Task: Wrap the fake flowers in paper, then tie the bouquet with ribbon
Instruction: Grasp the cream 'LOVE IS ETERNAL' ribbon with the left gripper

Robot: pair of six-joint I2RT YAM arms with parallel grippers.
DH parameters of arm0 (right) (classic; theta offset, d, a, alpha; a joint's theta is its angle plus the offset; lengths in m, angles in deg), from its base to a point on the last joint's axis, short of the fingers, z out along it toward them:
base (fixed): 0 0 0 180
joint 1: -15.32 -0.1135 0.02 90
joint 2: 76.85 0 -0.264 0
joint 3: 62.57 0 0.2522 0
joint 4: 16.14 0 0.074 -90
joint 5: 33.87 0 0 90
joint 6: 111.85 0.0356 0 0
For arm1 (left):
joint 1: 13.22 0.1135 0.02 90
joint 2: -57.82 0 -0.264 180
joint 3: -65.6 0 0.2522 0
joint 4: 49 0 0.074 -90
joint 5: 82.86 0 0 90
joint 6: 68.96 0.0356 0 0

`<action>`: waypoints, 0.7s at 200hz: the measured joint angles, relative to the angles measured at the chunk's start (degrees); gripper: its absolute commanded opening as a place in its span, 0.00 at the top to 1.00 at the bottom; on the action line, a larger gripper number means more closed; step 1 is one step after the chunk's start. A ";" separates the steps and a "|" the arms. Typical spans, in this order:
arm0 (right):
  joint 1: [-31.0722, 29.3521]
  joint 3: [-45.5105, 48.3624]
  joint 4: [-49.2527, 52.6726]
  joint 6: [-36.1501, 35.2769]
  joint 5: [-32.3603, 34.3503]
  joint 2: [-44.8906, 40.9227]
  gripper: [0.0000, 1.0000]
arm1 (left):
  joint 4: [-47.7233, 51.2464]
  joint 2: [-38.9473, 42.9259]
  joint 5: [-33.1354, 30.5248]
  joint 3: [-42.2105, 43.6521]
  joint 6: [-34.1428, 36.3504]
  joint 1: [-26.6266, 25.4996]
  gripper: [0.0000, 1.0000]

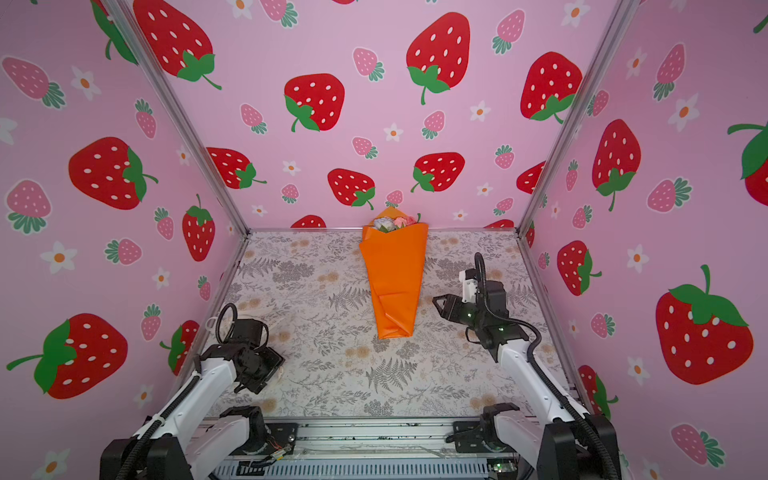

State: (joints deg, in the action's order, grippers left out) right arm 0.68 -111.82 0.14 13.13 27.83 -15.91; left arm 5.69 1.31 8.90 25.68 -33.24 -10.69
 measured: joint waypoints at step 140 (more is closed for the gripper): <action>0.02 -1.03 3.61 -1.49 0.57 0.76 0.49 | -11.34 -2.80 18.47 -5.77 6.23 -12.28 0.93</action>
State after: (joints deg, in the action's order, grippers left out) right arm 0.70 -112.85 3.75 11.64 28.40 -15.14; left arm -5.65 -1.48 27.37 19.91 -27.01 -22.98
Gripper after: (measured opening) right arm 0.503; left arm 0.067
